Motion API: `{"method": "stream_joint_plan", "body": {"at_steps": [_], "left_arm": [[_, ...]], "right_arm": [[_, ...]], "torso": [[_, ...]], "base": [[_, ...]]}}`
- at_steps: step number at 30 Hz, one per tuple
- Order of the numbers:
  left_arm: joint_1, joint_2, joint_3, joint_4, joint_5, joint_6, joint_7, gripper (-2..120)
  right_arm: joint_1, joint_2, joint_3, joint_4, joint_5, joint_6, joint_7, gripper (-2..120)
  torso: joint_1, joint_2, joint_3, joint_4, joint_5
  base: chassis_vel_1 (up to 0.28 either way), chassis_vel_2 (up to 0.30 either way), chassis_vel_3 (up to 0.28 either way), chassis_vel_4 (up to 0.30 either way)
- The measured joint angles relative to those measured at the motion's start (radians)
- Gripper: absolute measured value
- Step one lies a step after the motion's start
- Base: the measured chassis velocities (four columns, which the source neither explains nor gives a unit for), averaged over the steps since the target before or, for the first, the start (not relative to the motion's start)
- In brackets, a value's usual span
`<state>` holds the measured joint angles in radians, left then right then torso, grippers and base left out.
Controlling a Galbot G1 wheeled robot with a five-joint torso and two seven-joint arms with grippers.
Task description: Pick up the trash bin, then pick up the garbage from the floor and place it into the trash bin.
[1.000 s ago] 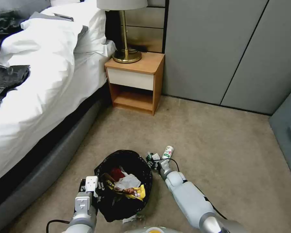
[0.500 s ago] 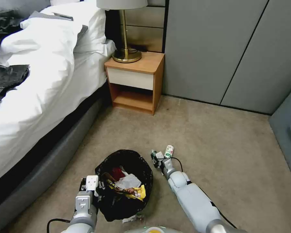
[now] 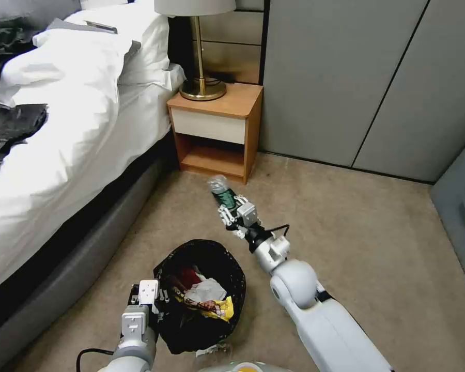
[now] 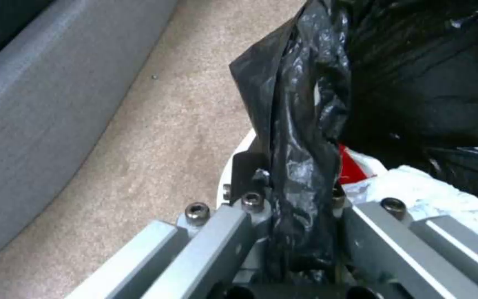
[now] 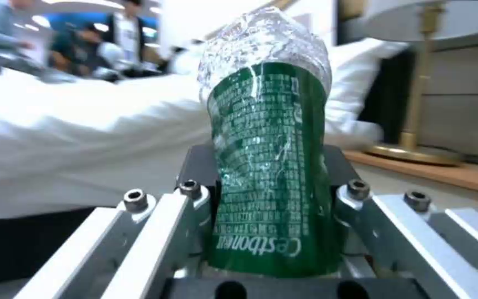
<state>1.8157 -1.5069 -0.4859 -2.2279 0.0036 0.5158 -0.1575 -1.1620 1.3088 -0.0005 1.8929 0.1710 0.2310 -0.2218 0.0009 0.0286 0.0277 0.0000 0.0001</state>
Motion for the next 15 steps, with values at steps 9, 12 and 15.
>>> {"method": "stream_joint_plan", "body": {"at_steps": [9, 12, 15], "left_arm": [[-0.014, 0.003, 0.006, -0.001, -0.003, 0.001, 0.002, 1], [-0.016, 0.004, 0.008, -0.003, -0.005, 0.001, 0.004, 1], [-0.015, 0.005, 0.009, -0.005, -0.007, 0.001, 0.004, 1]], "right_arm": [[-0.116, -0.098, -0.092, 0.059, -0.018, 0.022, -0.017, 24], [-0.138, -0.112, -0.11, 0.024, -0.04, 0.035, -0.017, 24], [-0.15, -0.116, -0.116, -0.003, -0.048, 0.042, -0.017, 24]], "torso": [[0.0, 0.0, 0.0, -0.0001, -0.0003], [0.0, 0.0, 0.0, -0.0001, -0.0004], [0.0, 0.0, 0.0, -0.0002, -0.0003]], "base": [[0.0, 0.0, 0.0, 0.0], [0.0, 0.0, 0.0, 0.0], [0.0, 0.0, 0.0, 0.0]]}}
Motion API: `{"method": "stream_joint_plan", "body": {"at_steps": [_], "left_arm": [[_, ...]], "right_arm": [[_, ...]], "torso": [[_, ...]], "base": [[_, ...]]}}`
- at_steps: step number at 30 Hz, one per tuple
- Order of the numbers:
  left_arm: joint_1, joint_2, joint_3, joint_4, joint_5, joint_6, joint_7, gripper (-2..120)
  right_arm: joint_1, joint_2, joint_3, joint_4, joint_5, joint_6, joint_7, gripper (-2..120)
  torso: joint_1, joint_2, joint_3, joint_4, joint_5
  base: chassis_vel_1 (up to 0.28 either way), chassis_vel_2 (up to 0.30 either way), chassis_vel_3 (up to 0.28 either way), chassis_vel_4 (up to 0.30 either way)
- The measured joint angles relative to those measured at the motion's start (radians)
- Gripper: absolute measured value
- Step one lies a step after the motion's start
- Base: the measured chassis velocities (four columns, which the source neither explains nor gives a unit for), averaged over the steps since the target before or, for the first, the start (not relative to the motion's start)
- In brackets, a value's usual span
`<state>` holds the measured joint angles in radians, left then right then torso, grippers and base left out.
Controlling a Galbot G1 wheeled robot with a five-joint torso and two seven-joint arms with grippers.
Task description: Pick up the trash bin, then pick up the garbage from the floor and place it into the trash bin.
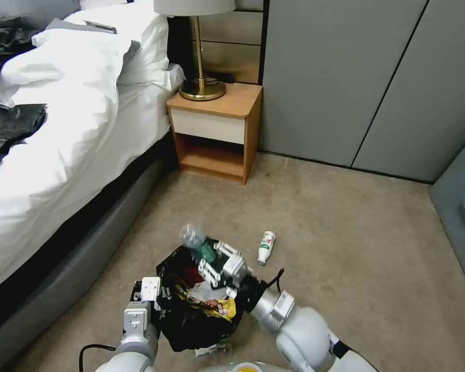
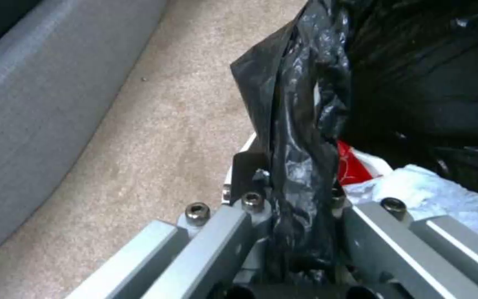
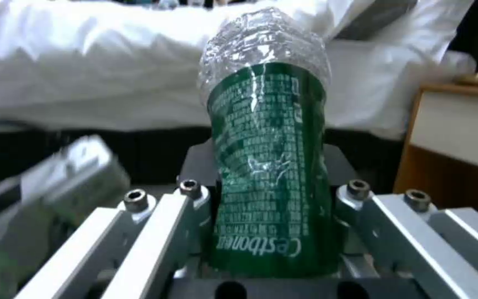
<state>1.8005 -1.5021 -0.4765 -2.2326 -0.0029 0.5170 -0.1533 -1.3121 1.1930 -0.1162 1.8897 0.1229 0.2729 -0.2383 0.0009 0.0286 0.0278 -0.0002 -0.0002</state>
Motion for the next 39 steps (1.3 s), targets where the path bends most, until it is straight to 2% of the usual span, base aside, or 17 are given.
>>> {"method": "stream_joint_plan", "body": {"at_steps": [7, 10, 12, 13, 15, 17, 19, 20, 23, 24, 26, 28, 32, 39], "left_arm": [[-0.003, 0.007, -0.001, -0.001, -0.002, -0.001, 0.0, 1], [-0.006, 0.008, -0.001, -0.001, -0.003, -0.001, 0.0, 1], [-0.009, 0.008, 0.0, -0.001, -0.004, 0.0, 0.0, 1], [-0.009, 0.008, 0.0, -0.001, -0.004, 0.0, 0.0, 1], [-0.009, 0.005, 0.008, -0.001, -0.003, 0.0, 0.0, 1], [-0.008, 0.005, 0.008, -0.001, -0.002, 0.0, 0.0, 1], [-0.007, 0.005, 0.008, -0.003, -0.001, 0.0, -0.001, 1], [-0.007, 0.005, 0.008, -0.003, -0.001, 0.0, -0.001, 1], [-0.007, 0.003, 0.009, -0.006, 0.0, 0.0, -0.001, 1], [-0.007, 0.003, 0.01, -0.006, 0.002, 0.0, -0.001, 1], [-0.006, 0.002, 0.011, -0.006, 0.002, 0.0, -0.001, 1], [-0.007, 0.002, 0.012, -0.004, 0.003, -0.001, -0.001, 1], [-0.014, 0.002, 0.013, 0.012, 0.003, -0.003, -0.001, 1], [-0.027, 0.005, 0.01, 0.021, 0.0, -0.004, -0.002, 1]], "right_arm": [[-0.025, -0.007, -0.001, -0.038, -0.004, 0.006, -0.02, 24], [-0.028, -0.005, -0.001, -0.049, -0.006, 0.006, -0.025, 28], [-0.028, -0.002, -0.001, -0.054, -0.006, 0.004, -0.025, 37], [-0.028, -0.002, -0.001, -0.054, -0.006, 0.004, -0.025, 37], [-0.024, 0.011, -0.001, -0.06, -0.007, 0.0, -0.024, 57], [-0.023, 0.012, -0.001, -0.06, -0.007, 0.0, -0.024, 61], [-0.021, 0.014, 0.0, -0.058, -0.009, -0.002, -0.024, 72], [-0.021, 0.014, 0.0, -0.058, -0.009, -0.002, -0.024, 72], [-0.018, 0.014, 0.003, -0.049, -0.01, -0.005, -0.023, 82], [-0.017, 0.014, 0.005, -0.041, -0.011, -0.006, -0.022, 91], [-0.016, 0.014, 0.007, -0.035, -0.012, -0.008, -0.02, 92], [-0.016, 0.012, 0.015, -0.007, -0.013, -0.014, -0.01, 103], [-0.018, 0.013, 0.034, 0.04, -0.013, -0.026, 0.007, 110], [-0.041, 0.001, 0.094, 0.152, -0.01, -0.05, 0.044, 114]], "torso": [[0.0, 0.0, 0.0, 0.0001, 0.0002], [0.0, 0.0, 0.0, 0.0002, 0.0002], [0.0, 0.0, 0.0, 0.0002, 0.0002], [0.0, 0.0, 0.0, 0.0002, 0.0002], [0.0, 0.0, 0.0, 0.0002, 0.0002], [0.0, 0.0, 0.0, 0.0002, 0.0002], [0.0, 0.0, 0.0, 0.0002, 0.0002], [0.0, 0.0, 0.0, 0.0002, 0.0002], [0.0, 0.0, 0.0, 0.0002, 0.0002], [0.0, 0.0, 0.0, 0.0002, 0.0002], [0.0, 0.0, 0.0, 0.0002, 0.0002], [0.0, 0.0, 0.0, 0.0002, 0.0002], [0.0, 0.0, 0.0, 0.0002, 0.0002], [0.0, 0.0, 0.0, 0.0002, 0.0002]], "base": [[0.0, 0.0, 0.0, 0.0], [0.0, 0.0, 0.0, 0.0], [0.0, 0.0, 0.0, 0.0], [0.0, 0.0, 0.0, 0.0], [0.0, 0.0, 0.0, 0.0], [0.0, 0.0, 0.0, 0.0], [0.0, 0.0, 0.0, 0.0], [0.0, 0.0, 0.0, 0.0], [0.0, 0.0, 0.0, 0.0], [0.0, 0.0, 0.0, 0.0], [0.0, 0.0, 0.0, 0.0], [0.0, 0.0, 0.0, 0.0], [0.0, 0.0, 0.0, 0.0], [0.0, 0.0, 0.0, 0.0]]}}
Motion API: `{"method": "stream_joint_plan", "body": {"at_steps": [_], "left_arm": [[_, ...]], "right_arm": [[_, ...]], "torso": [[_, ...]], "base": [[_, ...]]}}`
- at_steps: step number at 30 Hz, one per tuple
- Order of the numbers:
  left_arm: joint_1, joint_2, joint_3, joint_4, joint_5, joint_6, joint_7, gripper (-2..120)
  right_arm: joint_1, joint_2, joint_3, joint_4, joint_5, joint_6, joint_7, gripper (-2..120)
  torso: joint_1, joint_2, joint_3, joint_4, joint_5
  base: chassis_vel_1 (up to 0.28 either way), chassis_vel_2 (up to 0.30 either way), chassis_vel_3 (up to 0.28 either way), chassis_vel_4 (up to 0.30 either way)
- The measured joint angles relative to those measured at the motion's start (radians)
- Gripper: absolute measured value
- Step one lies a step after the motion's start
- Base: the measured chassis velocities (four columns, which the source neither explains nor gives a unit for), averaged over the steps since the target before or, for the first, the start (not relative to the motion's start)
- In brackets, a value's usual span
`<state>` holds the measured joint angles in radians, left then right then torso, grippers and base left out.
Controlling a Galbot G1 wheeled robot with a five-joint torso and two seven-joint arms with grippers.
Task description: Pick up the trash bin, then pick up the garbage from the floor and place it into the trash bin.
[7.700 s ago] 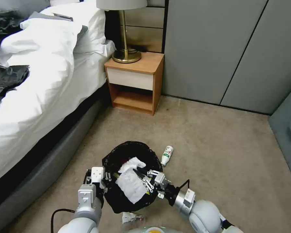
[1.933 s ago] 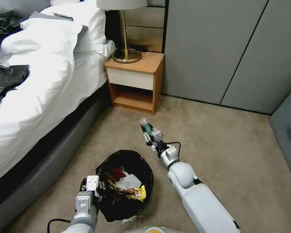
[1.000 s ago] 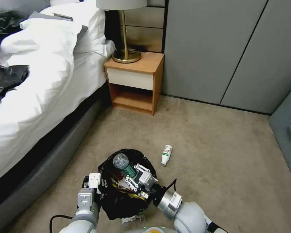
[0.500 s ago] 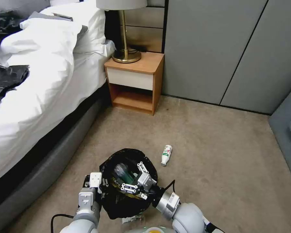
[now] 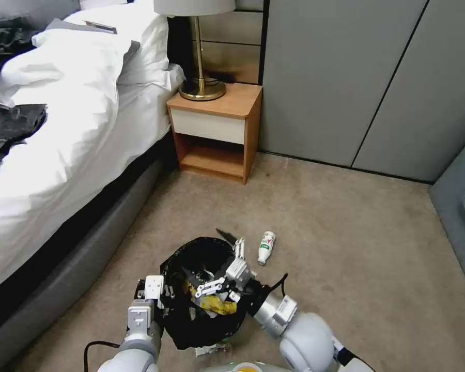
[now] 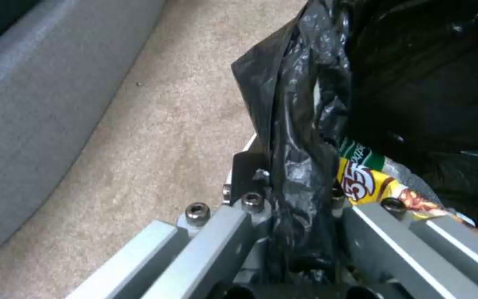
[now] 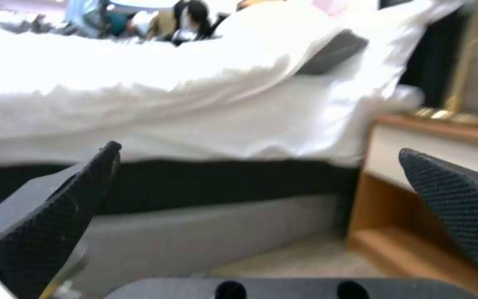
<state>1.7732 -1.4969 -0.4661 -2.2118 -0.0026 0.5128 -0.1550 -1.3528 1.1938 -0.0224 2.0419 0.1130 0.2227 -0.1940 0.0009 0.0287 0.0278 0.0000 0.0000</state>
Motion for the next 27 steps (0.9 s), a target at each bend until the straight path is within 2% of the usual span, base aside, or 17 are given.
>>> {"method": "stream_joint_plan", "body": {"at_steps": [3, 4, 5, 8, 10, 12, 13, 16, 27], "left_arm": [[-0.003, 0.004, -0.007, 0.0, -0.005, 0.0, 0.0, 1], [-0.005, 0.008, -0.013, 0.0, -0.011, -0.001, -0.001, 1], [-0.005, 0.008, -0.013, 0.0, -0.011, -0.001, -0.001, 1], [-0.013, 0.013, -0.023, 0.0, -0.024, -0.003, -0.001, 1], [-0.015, 0.014, -0.025, 0.0, -0.03, -0.003, -0.002, 1], [-0.02, 0.016, -0.029, -0.002, -0.037, -0.003, -0.002, 1], [-0.02, 0.016, -0.029, -0.002, -0.037, -0.003, -0.002, 1], [-0.029, 0.019, -0.031, -0.007, -0.046, -0.002, -0.003, 1], [-0.019, 0.026, -0.033, -0.018, -0.051, 0.0, -0.004, 1]], "right_arm": [[-0.035, 0.001, 0.052, 0.077, 0.002, -0.006, 0.04, 114], [-0.072, 0.016, 0.101, 0.132, 0.0, -0.011, 0.076, 114], [-0.072, 0.016, 0.101, 0.132, 0.0, -0.011, 0.076, 114], [-0.187, 0.062, 0.186, 0.219, -0.026, -0.017, 0.185, 110], [-0.233, 0.078, 0.205, 0.231, -0.045, -0.015, 0.223, 108], [-0.309, 0.107, 0.225, 0.222, -0.085, -0.004, 0.312, 103], [-0.309, 0.107, 0.225, 0.222, -0.085, -0.004, 0.312, 103], [-0.384, 0.137, 0.229, 0.151, -0.106, 0.01, 0.412, 100], [-0.413, 0.151, 0.22, 0.04, -0.122, 0.022, 0.456, 100]], "torso": [[0.0, 0.0, 0.0, 0.0002, 0.0001], [0.0, 0.0, 0.0, 0.0001, 0.0], [0.0, 0.0, 0.0, 0.0001, 0.0], [0.0, 0.0, 0.0, 0.0, -0.0001], [0.0, 0.0, 0.0, -0.0002, 0.0], [0.0, 0.0, 0.0, -0.0002, -0.0001], [0.0, 0.0, 0.0, -0.0002, -0.0001], [0.0, 0.0, 0.0, -0.0001, -0.0001], [0.0, 0.0, 0.0, 0.0, 0.0]], "base": [[0.0, 0.0, 0.0, 0.0], [0.0, 0.0, 0.0, 0.0], [0.0, 0.0, 0.0, 0.0], [0.0, 0.0, 0.0, 0.0], [0.0, 0.0, 0.0, 0.0], [0.0, 0.0, 0.0, 0.0], [0.0, 0.0, 0.0, 0.0], [0.0, 0.0, 0.0, 0.0], [0.0, 0.0, 0.0, 0.0]]}}
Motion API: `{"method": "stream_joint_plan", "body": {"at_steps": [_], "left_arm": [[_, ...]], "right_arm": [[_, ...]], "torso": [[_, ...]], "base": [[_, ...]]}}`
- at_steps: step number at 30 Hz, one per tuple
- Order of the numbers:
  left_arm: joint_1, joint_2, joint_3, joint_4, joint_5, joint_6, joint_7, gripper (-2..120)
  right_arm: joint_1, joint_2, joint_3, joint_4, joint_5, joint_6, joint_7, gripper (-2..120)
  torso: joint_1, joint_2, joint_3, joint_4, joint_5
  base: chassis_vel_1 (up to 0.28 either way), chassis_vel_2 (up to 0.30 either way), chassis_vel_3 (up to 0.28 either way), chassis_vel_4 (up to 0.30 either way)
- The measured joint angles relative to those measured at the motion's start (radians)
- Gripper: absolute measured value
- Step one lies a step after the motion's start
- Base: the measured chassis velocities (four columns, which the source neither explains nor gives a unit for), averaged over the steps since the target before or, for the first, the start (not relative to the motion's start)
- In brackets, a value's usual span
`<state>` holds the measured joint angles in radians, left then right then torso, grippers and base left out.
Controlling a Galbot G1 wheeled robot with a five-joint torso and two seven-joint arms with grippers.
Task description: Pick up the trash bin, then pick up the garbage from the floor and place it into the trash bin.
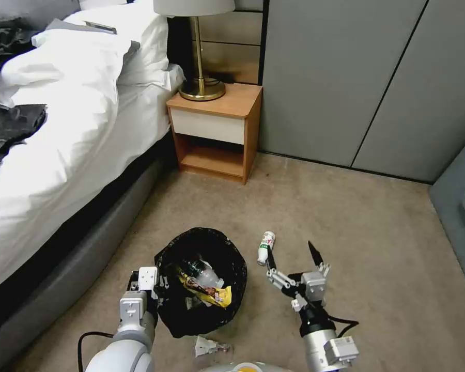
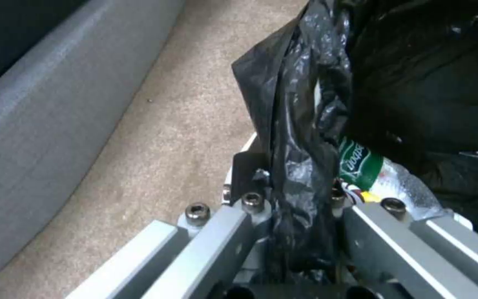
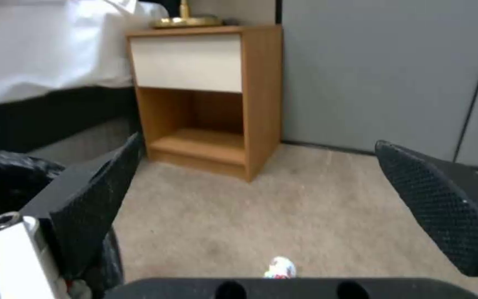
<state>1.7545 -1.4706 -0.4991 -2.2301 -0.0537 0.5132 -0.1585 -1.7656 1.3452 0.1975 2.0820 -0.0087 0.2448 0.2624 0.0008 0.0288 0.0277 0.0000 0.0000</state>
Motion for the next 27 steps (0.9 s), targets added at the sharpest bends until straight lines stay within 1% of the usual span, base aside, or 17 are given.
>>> {"method": "stream_joint_plan", "body": {"at_steps": [3, 6, 7, 9, 10, 11, 12, 14, 15, 16, 18, 19, 21, 22, 23, 24, 27], "left_arm": [[0.002, 0.001, -0.001, -0.001, -0.001, 0.0, 0.0, 1], [0.0, 0.002, -0.002, -0.001, -0.001, 0.001, 0.0, 1], [0.0, 0.002, -0.002, -0.001, -0.001, 0.001, 0.0, 1], [-0.001, 0.0, -0.001, -0.001, -0.001, 0.002, 0.0, 1], [0.0, -0.002, 0.001, 0.001, 0.001, 0.002, 0.0, 1], [0.0, -0.002, 0.001, 0.001, 0.001, 0.002, 0.0, 1], [0.001, -0.003, 0.002, 0.001, 0.002, 0.002, 0.0, 1], [0.011, -0.008, 0.001, 0.002, 0.01, 0.002, 0.001, 1], [0.011, -0.008, 0.001, 0.002, 0.01, 0.002, 0.001, 1], [0.015, -0.009, 0.0, 0.002, 0.012, 0.002, 0.001, 1], [0.028, -0.013, -0.003, 0.002, 0.02, 0.0, 0.0, 1], [0.028, -0.013, -0.003, 0.002, 0.02, 0.0, 0.0, 1], [0.036, -0.016, -0.003, 0.002, 0.027, 0.0, 0.0, 1], [0.042, -0.02, -0.005, 0.002, 0.032, 0.0, 0.0, 1], [0.045, -0.021, -0.007, 0.002, 0.035, 0.0, 0.0, 1], [0.045, -0.021, -0.007, 0.002, 0.035, 0.0, 0.0, 1], [0.058, -0.027, -0.011, 0.003, 0.047, 0.0, -0.001, 1]], "right_arm": [[0.016, -0.004, 0.001, -0.011, 0.017, -0.015, 0.004, 100], [0.085, -0.012, 0.008, -0.032, 0.05, -0.058, 0.004, 100], [0.085, -0.012, 0.008, -0.032, 0.05, -0.058, 0.004, 100], [0.156, -0.015, 0.007, -0.064, 0.079, -0.112, 0.007, 100], [0.213, -0.015, 0.0, -0.102, 0.099, -0.16, 0.012, 100], [0.213, -0.015, 0.0, -0.102, 0.099, -0.16, 0.012, 100], [0.246, -0.015, -0.005, -0.123, 0.11, -0.188, 0.018, 100], [0.359, -0.007, -0.036, -0.217, 0.154, -0.306, 0.073, 100], [0.359, -0.007, -0.036, -0.217, 0.154, -0.306, 0.073, 100], [0.391, -0.002, -0.046, -0.25, 0.164, -0.332, 0.088, 100], [0.496, 0.019, -0.065, -0.384, 0.18, -0.371, 0.102, 100], [0.496, 0.019, -0.065, -0.384, 0.18, -0.371, 0.102, 100], [0.591, 0.042, -0.076, -0.515, 0.188, -0.381, 0.099, 100], [0.649, 0.058, -0.081, -0.605, 0.192, -0.386, 0.089, 100], [0.677, 0.068, -0.083, -0.651, 0.193, -0.387, 0.079, 100], [0.677, 0.068, -0.083, -0.651, 0.193, -0.387, 0.079, 100], [0.763, 0.111, -0.082, -0.815, 0.189, -0.387, 0.035, 100]], "torso": [[0.0, 0.0, 0.0, 0.0, 0.0], [0.0, 0.0, 0.0, -0.0001, 0.0], [0.0, 0.0, 0.0, -0.0001, 0.0], [0.0, 0.0, 0.0, -0.0001, -0.0001], [0.0, 0.0, 0.0, -0.0001, -0.0001], [0.0, 0.0, 0.0, -0.0001, -0.0001], [0.0, 0.0, 0.0, 0.0001, 0.0003], [0.0, 0.0, 0.0, 0.0001, -0.0001], [0.0, 0.0, 0.0, 0.0001, -0.0001], [0.0, 0.0, 0.0, 0.0002, 0.0001], [0.0, 0.0, 0.0, -0.0001, -0.0002], [0.0, 0.0, 0.0, -0.0001, -0.0002], [0.0, 0.0, 0.0, 0.0, 0.0002], [0.0, 0.0, 0.0, 0.0, -0.0001], [0.0, 0.0, 0.0, 0.0002, -0.0002], [0.0, 0.0, 0.0, 0.0002, -0.0002], [0.0, 0.0, 0.0, 0.0, -0.0001]], "base": [[0.0, 0.0, 0.0, 0.0], [0.0, 0.0, 0.0, 0.0], [0.0, 0.0, 0.0, 0.0], [0.0, 0.0, 0.0, 0.0], [0.0, 0.0, 0.0, 0.0], [0.0, 0.0, 0.0, 0.0], [0.0, 0.0, 0.0, 0.0], [0.0, 0.0, 0.0, 0.0], [0.0, 0.0, 0.0, 0.0], [0.0, 0.0, 0.0, 0.0], [0.0, 0.0, 0.0, 0.0], [0.0, 0.0, 0.0, 0.0], [0.0, 0.0, 0.0, 0.0], [0.0, 0.0, 0.0, 0.0], [0.0, 0.0, 0.0, 0.0], [0.0, 0.0, 0.0, 0.0], [0.0, 0.0, 0.0, 0.0]]}}
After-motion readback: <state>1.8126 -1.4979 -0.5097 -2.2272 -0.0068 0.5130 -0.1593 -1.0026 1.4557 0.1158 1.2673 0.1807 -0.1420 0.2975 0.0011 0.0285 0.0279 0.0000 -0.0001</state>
